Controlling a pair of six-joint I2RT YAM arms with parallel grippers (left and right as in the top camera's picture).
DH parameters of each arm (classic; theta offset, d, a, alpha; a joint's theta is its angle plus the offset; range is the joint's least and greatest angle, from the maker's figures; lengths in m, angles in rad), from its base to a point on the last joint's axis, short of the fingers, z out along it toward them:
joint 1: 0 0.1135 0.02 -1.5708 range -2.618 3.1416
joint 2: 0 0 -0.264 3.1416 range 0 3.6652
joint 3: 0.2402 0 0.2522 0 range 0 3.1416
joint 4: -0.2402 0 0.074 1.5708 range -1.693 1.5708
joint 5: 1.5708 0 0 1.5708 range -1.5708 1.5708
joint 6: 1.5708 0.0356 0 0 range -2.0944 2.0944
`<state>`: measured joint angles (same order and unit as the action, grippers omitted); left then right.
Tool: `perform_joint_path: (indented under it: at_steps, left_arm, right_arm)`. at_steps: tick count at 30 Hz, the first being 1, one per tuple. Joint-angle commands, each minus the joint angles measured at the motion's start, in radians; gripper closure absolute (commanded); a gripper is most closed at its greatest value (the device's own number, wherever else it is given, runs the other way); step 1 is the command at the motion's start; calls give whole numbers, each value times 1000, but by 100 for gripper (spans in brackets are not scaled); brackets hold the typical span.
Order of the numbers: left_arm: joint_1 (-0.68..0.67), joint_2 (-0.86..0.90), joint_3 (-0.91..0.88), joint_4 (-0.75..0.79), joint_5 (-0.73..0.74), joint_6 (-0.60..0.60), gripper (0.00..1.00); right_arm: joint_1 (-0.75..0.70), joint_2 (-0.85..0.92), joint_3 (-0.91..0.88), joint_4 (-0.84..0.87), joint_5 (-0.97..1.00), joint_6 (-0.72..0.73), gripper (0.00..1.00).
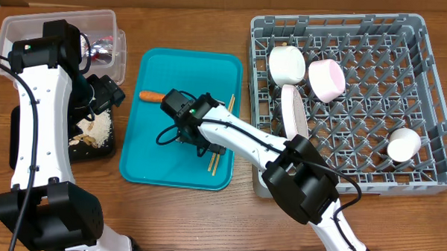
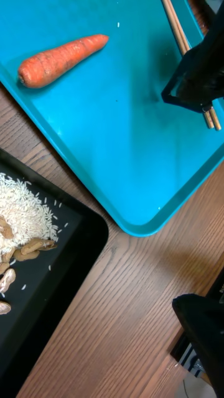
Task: Sort waste into correct bins and load items into the dishwasher
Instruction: 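Lower the right gripper onto a wooden chopstick on the teal tray and grasp, then carry the chopstick into the rack and stand it upright, then release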
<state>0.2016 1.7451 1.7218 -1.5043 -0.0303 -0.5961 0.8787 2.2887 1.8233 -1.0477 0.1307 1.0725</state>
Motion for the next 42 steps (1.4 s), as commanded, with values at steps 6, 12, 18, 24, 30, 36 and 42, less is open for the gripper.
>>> perform_joint_path:
  at_steps: [6, 12, 18, 24, 30, 36, 42]
  left_arm:
    - [-6, -8, 2, -3, 4, -9, 0]
    - [-6, -8, 2, -3, 4, -9, 0]
    - [-6, -8, 2, -3, 4, -9, 0]
    - [-6, -8, 2, -6, 4, -10, 0]
    - [-6, -8, 2, -6, 4, -9, 0]
    - [-6, -8, 2, -6, 4, -10, 0]
    - [-6, -8, 2, -6, 4, -9, 0]
  right_arm:
    - [1, 14, -69, -2, 46, -64, 11]
    - [1, 15, -70, -32, 75, -119, 38]
    - [1, 15, -70, -51, 74, -138, 69]
    - [1, 15, -70, -54, 59, -137, 83]
    - [1, 15, -70, -62, 60, -138, 92]
    - [1, 15, -70, -66, 60, -138, 96]
    - [-34, -41, -46, -115, 63, -191, 96]
